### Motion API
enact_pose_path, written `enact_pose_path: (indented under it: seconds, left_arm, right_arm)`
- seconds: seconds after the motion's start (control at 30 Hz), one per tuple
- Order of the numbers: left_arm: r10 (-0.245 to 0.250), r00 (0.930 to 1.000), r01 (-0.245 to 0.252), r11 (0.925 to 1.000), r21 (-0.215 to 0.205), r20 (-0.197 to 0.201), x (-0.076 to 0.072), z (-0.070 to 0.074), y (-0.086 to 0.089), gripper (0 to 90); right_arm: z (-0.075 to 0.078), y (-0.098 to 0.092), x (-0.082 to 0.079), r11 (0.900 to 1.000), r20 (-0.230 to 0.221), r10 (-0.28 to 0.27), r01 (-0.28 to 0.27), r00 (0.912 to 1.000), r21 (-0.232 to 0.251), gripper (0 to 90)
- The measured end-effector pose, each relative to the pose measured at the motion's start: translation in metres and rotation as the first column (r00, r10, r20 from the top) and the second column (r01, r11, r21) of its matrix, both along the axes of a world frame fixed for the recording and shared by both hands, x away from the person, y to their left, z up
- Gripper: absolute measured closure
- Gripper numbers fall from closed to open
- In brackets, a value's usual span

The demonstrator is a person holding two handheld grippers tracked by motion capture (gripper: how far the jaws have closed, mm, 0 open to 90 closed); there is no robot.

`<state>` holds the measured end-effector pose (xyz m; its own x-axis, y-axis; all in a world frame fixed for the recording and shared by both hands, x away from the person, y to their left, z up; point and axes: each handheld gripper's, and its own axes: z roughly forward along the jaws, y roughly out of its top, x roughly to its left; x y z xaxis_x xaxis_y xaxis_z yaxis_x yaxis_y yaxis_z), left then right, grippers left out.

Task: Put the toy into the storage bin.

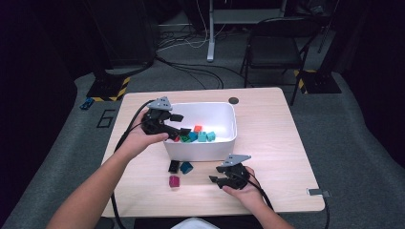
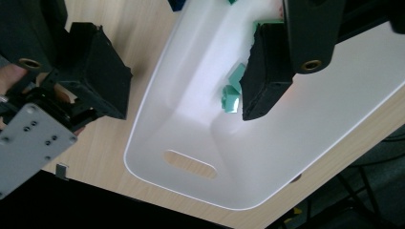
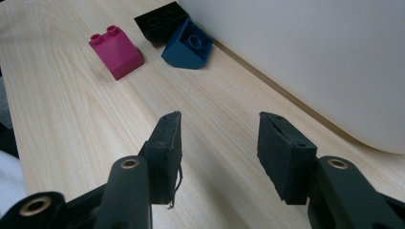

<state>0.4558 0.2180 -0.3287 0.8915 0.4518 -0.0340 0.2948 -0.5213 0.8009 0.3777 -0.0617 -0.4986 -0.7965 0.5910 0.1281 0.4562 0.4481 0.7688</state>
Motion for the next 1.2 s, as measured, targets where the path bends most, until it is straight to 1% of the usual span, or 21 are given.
enact_pose_path:
  seconds: [0.1,0.13,0.23,0.27,0.3,0.33,0.37,0.5,0.53,0.63,0.67,0.73,0.77,0.8,0.87,1.0,1.03,1.07,1.1,1.17,1.2]
  left_arm:
    - [-0.008,1.0,0.008,0.9999,-0.006,-0.001,-0.007,-0.002,0.005,31.4]
    - [-0.014,0.9999,0.014,0.9999,-0.005,0.003,-0.01,-0.002,0.007,31.4]
    - [-0.022,0.9997,0.022,0.9997,-0.01,0.006,-0.018,-0.003,0.011,31.4]
    - [-0.021,0.9997,0.021,0.9997,-0.013,0.013,-0.021,-0.004,0.013,31.4]
    - [-0.025,0.9995,0.026,0.9996,-0.015,0.019,-0.023,-0.004,0.015,31.5]
    - [-0.026,0.9995,0.027,0.9994,-0.02,0.016,-0.026,-0.004,0.016,31.6]
    - [-0.026,0.9995,0.026,0.9994,-0.023,0.021,-0.028,-0.005,0.018,31.6]
    - [-0.022,0.9995,0.023,0.9995,-0.024,0.025,-0.036,-0.007,0.025,31.7]
    - [-0.018,0.9995,0.019,0.9995,-0.027,0.027,-0.039,-0.008,0.027,31.9]
    - [-0.012,0.9992,0.013,0.9995,-0.029,0.037,-0.044,-0.01,0.033,32.0]
    - [-0.006,0.9995,0.007,0.9992,-0.04,0.032,-0.046,-0.012,0.035,32.1]
    - [-0.006,0.9994,0.007,0.9993,-0.036,0.033,-0.049,-0.014,0.037,32.3]
    - [-0.01,0.9995,0.011,0.9995,-0.029,0.03,-0.051,-0.016,0.038,32.3]
    - [-0.011,0.9995,0.011,0.9995,-0.028,0.029,-0.052,-0.017,0.039,32.3]
    - [-0.015,0.9996,0.016,0.9995,-0.027,0.026,-0.056,-0.021,0.042,32.3]
    - [-0.018,0.9996,0.018,0.9995,-0.025,0.021,-0.06,-0.032,0.047,32.3]
    - [-0.023,0.9996,0.023,0.9996,-0.018,0.019,-0.061,-0.034,0.049,32.3]
    - [-0.016,0.9997,0.017,0.9996,-0.021,0.02,-0.062,-0.037,0.05,32.3]
    - [-0.015,0.9998,0.015,0.9996,-0.024,0.01,-0.062,-0.04,0.052,32.4]
    - [-0.006,1.0,0.006,0.9993,-0.037,0.001,-0.064,-0.046,0.055,32.9]
    - [-0.004,1.0,0.004,0.9993,-0.038,0.0,-0.065,-0.049,0.057,33.4]
  right_arm:
    - [-0.001,0.0,0.001,1.0,-0.006,0.003,-0.003,1.0,-0.002,49.4]
    - [-0.001,0.0,0.001,1.0,-0.015,0.002,-0.002,0.9999,0.002,48.4]
    - [-0.002,0.002,0.0,1.0,-0.014,0.02,-0.02,0.9997,-0.001,42.6]
    - [-0.002,0.002,0.0,1.0,-0.006,0.03,-0.03,0.9995,-0.004,40.5]
    - [-0.002,0.003,0.0,0.999,-0.007,0.033,-0.033,0.9994,-0.005,38.6]
    - [-0.001,0.004,-0.001,0.999,-0.018,0.034,-0.034,0.9993,-0.006,36.4]
    - [-0.001,0.004,-0.001,0.999,-0.013,0.041,-0.041,0.9991,-0.005,35.2]
    - [0.001,0.006,-0.004,0.999,-0.011,0.042,-0.042,0.999,0.01,29.6]
    - [0.001,0.006,-0.005,0.999,-0.004,0.038,-0.038,0.9993,0.009,28.2]
    - [0.004,0.005,-0.006,0.999,-0.004,0.036,-0.035,0.9994,0.034,24.3]
    - [0.004,0.005,-0.006,0.999,-0.019,0.033,-0.032,0.9993,0.042,22.5]
    - [0.004,0.005,-0.005,0.997,-0.033,0.041,-0.039,0.9986,0.06,22.2]
    - [0.004,0.005,-0.005,0.997,-0.03,0.047,-0.045,0.9984,0.062,21.5]
    - [0.004,0.006,-0.006,0.997,-0.034,0.049,-0.047,0.9982,0.061,19.8]
    - [0.004,0.007,-0.006,0.997,-0.028,0.058,-0.057,0.9979,0.055,15.6]
    - [0.004,0.009,-0.008,0.995,-0.034,0.081,-0.079,0.9961,0.065,14.1]
    - [0.004,0.01,-0.008,0.994,-0.026,0.095,-0.093,0.9952,0.064,13.7]
    - [0.004,0.011,-0.009,0.994,-0.016,0.097,-0.096,0.9952,0.047,12.8]
    - [0.003,0.012,-0.01,0.994,-0.016,0.101,-0.101,0.9947,0.03,11.4]
    - [0.003,0.013,-0.011,0.992,-0.017,0.126,-0.125,0.992,0.024,9.3]
    - [0.003,0.013,-0.012,0.992,-0.023,0.122,-0.121,0.9922,0.025,9.3]
